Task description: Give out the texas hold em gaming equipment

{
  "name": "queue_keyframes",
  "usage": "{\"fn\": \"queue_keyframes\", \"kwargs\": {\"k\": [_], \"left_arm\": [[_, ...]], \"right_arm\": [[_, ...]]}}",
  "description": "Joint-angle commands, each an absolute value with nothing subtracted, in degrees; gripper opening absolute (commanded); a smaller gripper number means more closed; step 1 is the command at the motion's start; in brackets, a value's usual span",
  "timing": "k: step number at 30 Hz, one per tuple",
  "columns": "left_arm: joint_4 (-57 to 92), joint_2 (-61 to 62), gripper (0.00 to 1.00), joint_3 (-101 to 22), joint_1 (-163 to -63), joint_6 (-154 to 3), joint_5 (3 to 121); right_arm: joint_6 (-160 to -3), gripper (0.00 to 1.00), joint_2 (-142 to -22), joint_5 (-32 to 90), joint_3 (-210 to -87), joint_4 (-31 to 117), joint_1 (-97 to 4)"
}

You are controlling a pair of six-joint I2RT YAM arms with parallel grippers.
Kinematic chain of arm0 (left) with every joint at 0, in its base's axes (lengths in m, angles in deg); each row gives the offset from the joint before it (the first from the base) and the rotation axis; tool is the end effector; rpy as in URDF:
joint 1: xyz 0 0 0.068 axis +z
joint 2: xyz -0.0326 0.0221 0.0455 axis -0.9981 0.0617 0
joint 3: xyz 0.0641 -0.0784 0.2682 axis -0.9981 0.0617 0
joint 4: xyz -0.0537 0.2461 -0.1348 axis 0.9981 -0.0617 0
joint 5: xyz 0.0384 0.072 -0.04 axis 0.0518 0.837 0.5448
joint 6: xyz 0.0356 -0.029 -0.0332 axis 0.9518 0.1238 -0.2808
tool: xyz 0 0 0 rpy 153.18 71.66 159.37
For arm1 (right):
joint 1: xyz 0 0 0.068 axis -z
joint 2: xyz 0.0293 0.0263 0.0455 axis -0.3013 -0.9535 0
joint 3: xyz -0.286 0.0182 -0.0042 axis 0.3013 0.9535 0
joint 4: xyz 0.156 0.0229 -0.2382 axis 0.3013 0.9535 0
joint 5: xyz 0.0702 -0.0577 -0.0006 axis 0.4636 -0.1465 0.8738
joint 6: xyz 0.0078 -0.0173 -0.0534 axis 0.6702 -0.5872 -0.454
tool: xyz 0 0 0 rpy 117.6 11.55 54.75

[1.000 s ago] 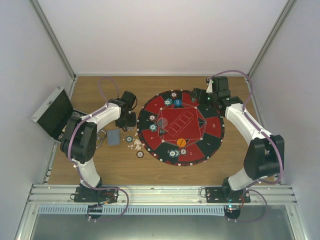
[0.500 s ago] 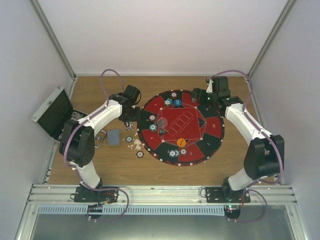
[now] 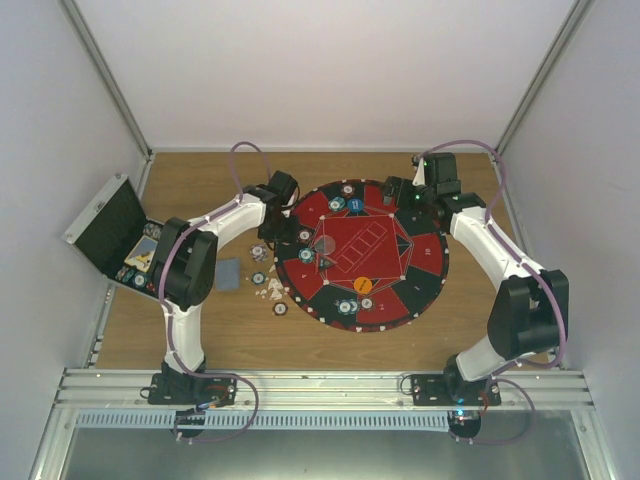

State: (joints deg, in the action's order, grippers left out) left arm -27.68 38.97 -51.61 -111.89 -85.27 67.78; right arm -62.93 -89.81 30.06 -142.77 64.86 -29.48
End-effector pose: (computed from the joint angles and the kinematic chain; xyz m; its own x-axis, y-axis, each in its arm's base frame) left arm 0.3893 -0.1871 0.1822 -0.9610 0.0543 -0.2712 0.0989 0.9832 -0.1534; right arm 0.3664 0.0840 0.2872 -0.7173 0.2804 -0.6378 -0.0153 0.9089 0.4168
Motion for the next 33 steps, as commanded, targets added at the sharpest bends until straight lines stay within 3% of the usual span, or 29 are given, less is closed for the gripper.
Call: {"fn": "queue_keyframes", "kwargs": {"k": [1, 9, 17, 21, 27, 33], "left_arm": [[-26.07, 39.08, 0.35, -52.72, -112.24, -84.34, 66.11], [-26.52, 40.68, 0.39, -52.73, -112.24, -84.98, 65.75], [-27.29, 41.81, 0.56, -53.25, -112.21, -85.39, 65.74], [-28.13, 41.87, 0.59, -54.32, -112.21, -85.41, 66.26], [-29.13, 36.97, 0.6, -54.75, -112.23, -85.88, 69.87], [-30.83, 30.28, 0.68, -49.11, -110.9, -87.04, 74.83]], "right_arm": [[-63.26, 1.0, -89.79, 29.43, -144.43, 64.63, -30.05], [-63.42, 1.0, -90.26, 29.82, -144.73, 64.84, -30.08], [-63.59, 1.0, -90.52, 30.07, -144.91, 64.82, -30.08], [-63.57, 1.0, -90.49, 30.17, -144.91, 64.81, -30.07], [-63.57, 1.0, -90.18, 30.17, -144.74, 64.66, -30.06], [-63.67, 1.0, -90.51, 30.6, -144.81, 64.52, -30.04]]}}
